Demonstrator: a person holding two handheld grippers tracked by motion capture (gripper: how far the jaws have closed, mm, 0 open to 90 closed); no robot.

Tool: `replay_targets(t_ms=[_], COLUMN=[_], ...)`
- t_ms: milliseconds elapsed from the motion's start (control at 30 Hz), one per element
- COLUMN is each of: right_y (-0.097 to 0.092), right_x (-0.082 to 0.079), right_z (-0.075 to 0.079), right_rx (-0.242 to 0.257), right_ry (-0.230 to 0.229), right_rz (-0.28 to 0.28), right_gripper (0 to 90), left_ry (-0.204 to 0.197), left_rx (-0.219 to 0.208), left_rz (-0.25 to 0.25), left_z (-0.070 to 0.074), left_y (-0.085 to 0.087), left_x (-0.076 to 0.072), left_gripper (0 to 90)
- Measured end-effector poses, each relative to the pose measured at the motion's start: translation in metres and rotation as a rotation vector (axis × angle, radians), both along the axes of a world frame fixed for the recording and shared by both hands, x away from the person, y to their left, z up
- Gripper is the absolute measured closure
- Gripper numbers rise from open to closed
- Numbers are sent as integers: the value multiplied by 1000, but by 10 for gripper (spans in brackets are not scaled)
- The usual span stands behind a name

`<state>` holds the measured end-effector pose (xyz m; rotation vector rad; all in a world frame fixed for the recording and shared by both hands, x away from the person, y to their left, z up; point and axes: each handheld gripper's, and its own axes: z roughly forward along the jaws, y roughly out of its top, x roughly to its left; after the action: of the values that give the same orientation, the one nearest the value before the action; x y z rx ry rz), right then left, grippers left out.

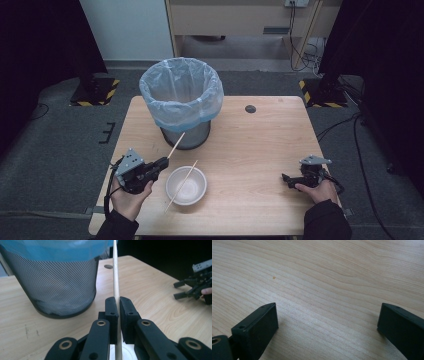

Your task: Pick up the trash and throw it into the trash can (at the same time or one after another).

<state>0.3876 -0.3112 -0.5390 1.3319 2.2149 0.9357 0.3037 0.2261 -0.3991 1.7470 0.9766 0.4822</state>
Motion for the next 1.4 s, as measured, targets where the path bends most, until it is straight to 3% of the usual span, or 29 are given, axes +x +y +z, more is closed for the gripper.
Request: replay_targets(t_ms=[233, 667, 967, 1400], right_y=[0, 0, 0, 0], right_x=[0, 0, 0, 0], right_z=[0, 0, 0, 0], right_rx=[0, 2, 0, 0], right_ry=[0, 3, 4, 3], right_rz=[0, -1, 1, 2], right_gripper=[33, 32, 32, 32], left_ry=[-53, -176, -219, -308], left_rx=[-37, -113, -137, -170], left_rz=[20, 41, 61, 86], left_z=[14, 56, 77, 124], left_y=[7, 14, 15, 13], left_x=[0, 6, 20, 46], left_gripper=[850, 850, 850, 850])
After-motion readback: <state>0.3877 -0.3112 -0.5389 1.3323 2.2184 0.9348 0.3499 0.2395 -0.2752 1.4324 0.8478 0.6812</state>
